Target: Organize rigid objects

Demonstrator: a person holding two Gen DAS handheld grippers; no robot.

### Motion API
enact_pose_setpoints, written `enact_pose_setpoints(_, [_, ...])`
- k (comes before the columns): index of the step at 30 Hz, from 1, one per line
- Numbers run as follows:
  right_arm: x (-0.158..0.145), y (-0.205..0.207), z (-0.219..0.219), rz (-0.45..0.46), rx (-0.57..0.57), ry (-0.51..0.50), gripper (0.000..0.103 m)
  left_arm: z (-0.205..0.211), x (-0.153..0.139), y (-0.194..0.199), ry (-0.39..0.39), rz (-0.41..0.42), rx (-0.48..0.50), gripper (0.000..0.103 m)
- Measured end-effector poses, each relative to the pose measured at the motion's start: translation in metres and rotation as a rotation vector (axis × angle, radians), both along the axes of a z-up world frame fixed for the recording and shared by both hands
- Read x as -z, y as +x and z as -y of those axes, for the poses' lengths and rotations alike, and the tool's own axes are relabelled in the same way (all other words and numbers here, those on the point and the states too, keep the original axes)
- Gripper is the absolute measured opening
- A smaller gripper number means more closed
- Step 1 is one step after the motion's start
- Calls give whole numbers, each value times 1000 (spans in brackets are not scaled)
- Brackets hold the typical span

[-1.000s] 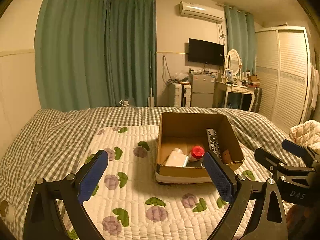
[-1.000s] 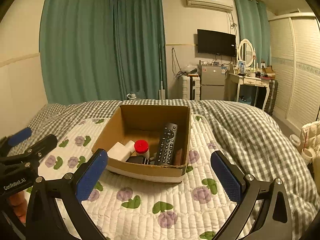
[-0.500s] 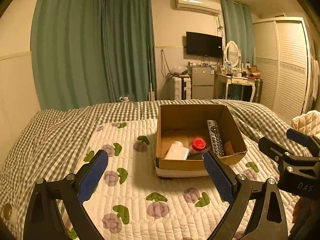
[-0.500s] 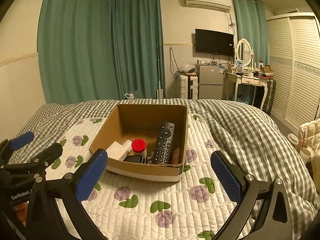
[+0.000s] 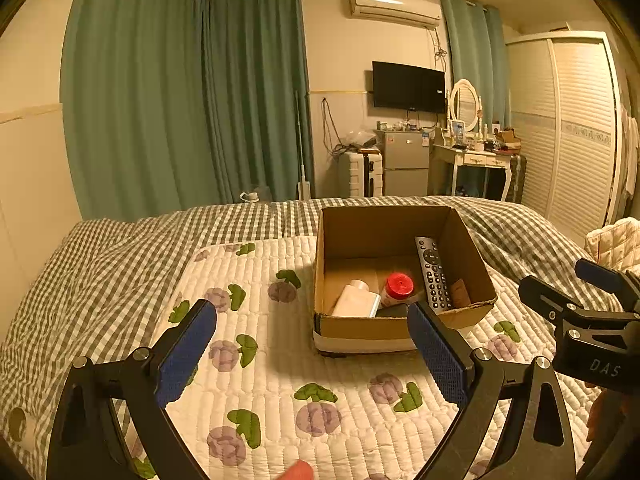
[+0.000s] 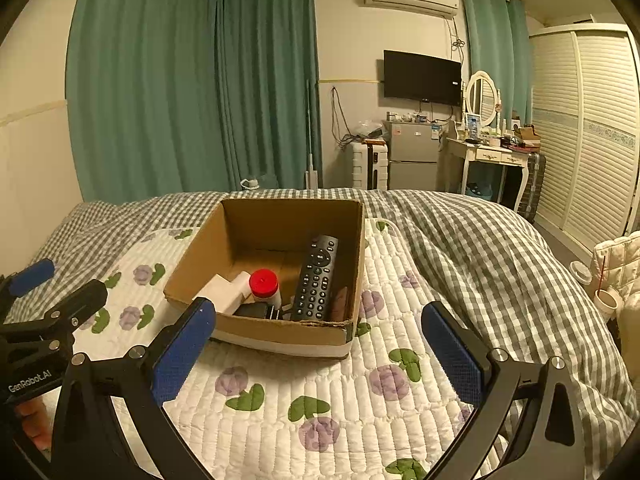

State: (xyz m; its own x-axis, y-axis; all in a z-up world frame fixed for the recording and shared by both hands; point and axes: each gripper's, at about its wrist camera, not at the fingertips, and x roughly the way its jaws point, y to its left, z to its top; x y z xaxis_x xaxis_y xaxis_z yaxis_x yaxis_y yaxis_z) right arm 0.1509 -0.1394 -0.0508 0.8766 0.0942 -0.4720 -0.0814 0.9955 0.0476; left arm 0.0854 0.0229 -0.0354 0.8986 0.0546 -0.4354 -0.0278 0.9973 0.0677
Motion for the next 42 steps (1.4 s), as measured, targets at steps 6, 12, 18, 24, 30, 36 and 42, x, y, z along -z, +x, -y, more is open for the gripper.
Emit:
enact_pose_setpoints(6, [2,2,-1,-10,0,8,103,-1,0,-2,-2,13,-6,98])
enact_pose_setpoints(12, [2,2,-2,-11,0,5,103,0,-1,-4,-3,18,2,98])
enact_pose_setpoints(18, [2,2,-2,-11,0,5,103,2,-1,-4,-1,15,13,98])
enact_pose_setpoints(24, [5,3,-1,-17,-3,-3,103,2,-1,-4,5,11,8,98])
enact_pose_setpoints(30, [8,2,1,-18,-5,-4,103,0,-1,-4,-4,10,6,98])
enact_pose_setpoints(36, [9,2,2,-20,-11,-6,103,0,-1,-4,-4,4,10,98])
enact_pose_setpoints(42, [11,3,3,-29,-20,-14,103,2,2,-2,-5,-8,14,98])
